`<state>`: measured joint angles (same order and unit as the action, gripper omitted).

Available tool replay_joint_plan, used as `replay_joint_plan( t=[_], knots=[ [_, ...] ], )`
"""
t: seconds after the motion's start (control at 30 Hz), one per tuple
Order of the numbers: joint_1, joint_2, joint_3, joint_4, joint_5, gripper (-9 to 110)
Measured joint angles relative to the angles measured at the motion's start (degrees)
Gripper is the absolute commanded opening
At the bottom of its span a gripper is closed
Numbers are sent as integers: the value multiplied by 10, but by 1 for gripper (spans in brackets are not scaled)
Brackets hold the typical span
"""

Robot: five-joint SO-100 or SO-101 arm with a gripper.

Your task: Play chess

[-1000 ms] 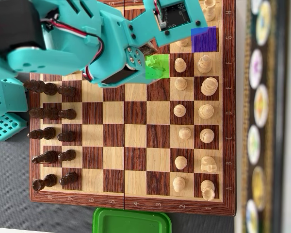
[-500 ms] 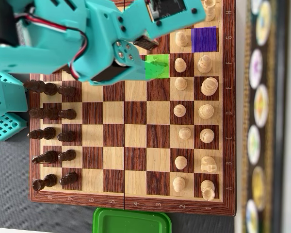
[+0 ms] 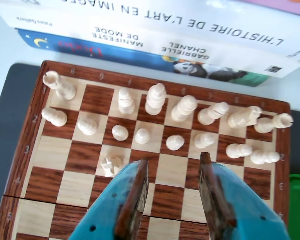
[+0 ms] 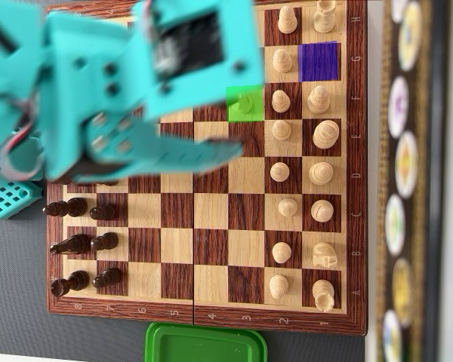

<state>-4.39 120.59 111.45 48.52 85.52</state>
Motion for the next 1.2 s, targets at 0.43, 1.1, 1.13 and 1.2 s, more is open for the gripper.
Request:
replay_joint_plan(
  t=[0.43, 1.1, 1.13, 1.2],
  knots=[
    [68, 234, 105, 0, -1, 15],
    [69, 665, 482, -214, -1, 15],
    [69, 685, 497, -228, -1, 15],
    [69, 700, 509, -255, -1, 15]
  ],
)
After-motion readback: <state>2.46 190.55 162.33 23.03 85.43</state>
